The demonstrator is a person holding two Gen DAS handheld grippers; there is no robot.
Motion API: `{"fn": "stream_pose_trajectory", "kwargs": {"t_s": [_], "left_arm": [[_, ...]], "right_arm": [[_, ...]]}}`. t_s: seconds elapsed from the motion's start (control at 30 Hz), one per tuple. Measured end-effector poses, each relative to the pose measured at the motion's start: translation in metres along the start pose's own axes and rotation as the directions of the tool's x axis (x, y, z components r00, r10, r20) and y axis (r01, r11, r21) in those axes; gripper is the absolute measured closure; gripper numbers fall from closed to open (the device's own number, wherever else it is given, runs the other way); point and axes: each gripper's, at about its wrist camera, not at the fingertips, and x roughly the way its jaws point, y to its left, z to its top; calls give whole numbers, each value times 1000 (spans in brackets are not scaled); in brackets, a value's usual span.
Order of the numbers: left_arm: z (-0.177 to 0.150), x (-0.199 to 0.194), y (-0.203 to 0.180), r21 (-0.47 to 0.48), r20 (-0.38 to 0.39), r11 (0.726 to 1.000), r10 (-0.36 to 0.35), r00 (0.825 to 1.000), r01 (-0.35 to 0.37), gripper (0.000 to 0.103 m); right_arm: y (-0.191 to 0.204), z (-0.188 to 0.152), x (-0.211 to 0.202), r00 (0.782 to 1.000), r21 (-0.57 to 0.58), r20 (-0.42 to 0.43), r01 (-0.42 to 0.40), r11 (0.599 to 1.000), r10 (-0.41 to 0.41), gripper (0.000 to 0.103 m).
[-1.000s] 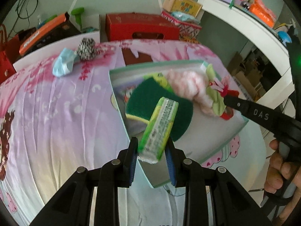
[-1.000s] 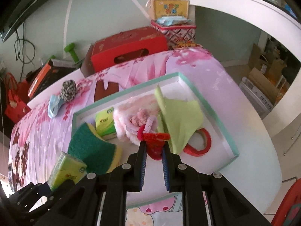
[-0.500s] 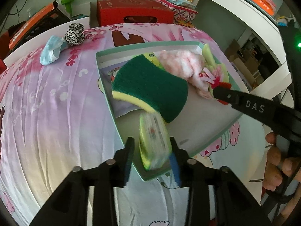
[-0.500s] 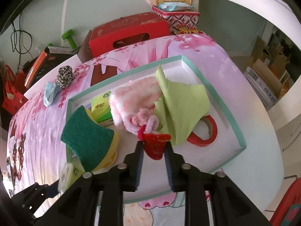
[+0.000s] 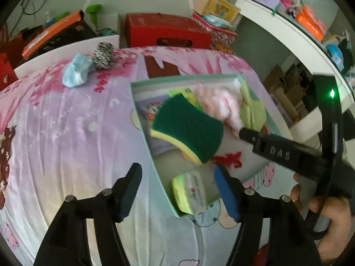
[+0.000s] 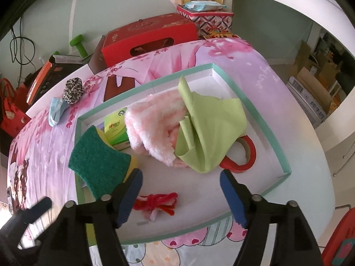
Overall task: Organize soft objects
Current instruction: 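Move both tools back toward the blue mask and leopard scrunchie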
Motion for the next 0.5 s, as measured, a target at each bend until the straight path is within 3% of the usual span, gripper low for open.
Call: {"fn": "stream_pose_trajectory", "kwargs": {"t_s": [0.13,0.27,0.3,0.33,0.37,0.5], "left_arm": [[5,-4,17,-54,21,998,36,999,-35,24],[7,-4,34,-105,32,992,75,997,-71,22],[8,-3,37,-113,34,990,91,995,-86,16],[8,-1,39,-117,36,988,110,993,-105,8],[7,-1,41,-120,38,986,124,992,-119,6],[6,2,51,-135,46,975,182,982,-175,6]], "right_arm": [[4,0,1,1000,-17,-1,-2,1000,2,17],[8,-1,2,1000,-35,-1,-1,999,1,3],[9,-1,2,1000,-39,0,-3,999,3,1],[11,-1,2,1000,-46,3,-4,999,4,0],[12,-1,2,1000,-53,7,-3,999,3,0],[18,-1,1,1000,-70,17,-5,998,7,0]]}}
